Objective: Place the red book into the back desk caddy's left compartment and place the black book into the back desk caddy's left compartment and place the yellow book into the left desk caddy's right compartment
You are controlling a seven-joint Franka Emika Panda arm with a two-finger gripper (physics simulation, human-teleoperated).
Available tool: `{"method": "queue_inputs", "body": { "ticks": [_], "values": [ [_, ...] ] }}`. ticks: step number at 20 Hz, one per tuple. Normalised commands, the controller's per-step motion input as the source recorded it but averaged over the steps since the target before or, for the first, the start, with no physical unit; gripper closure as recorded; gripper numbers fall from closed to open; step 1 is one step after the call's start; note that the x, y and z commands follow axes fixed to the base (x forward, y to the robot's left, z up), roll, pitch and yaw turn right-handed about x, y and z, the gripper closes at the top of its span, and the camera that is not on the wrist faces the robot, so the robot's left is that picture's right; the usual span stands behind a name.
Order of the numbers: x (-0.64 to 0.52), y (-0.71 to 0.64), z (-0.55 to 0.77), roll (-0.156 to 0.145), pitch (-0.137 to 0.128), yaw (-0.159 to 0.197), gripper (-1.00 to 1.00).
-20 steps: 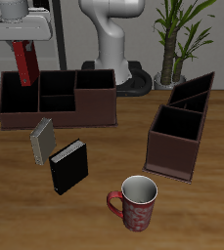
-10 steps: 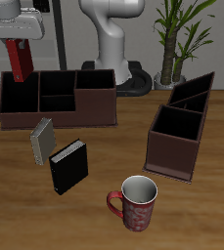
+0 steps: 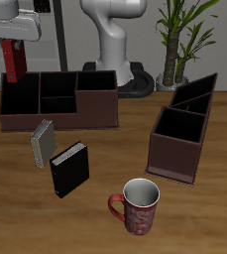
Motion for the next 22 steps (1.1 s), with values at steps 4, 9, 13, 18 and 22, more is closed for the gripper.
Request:
{"method": "queue_inputs", "body": {
  "ticks": [4,9,13,18,22],
  "values": [
    [-0.07,-0.09,-0.11,-0.018,0.020,-0.016,1.00],
    [-0.02,0.02,-0.18,0.000,0.051,-0.003,1.00],
    [0.03,-0.05,-0.06,-0.019,0.004,0.000,1.00],
    [0.10,-0.05,-0.14,-0.021,0.032,-0.024,1.00],
    [0.09,-0.08,-0.18,-0.034,0.037,-0.031,1.00]
  ]
}}
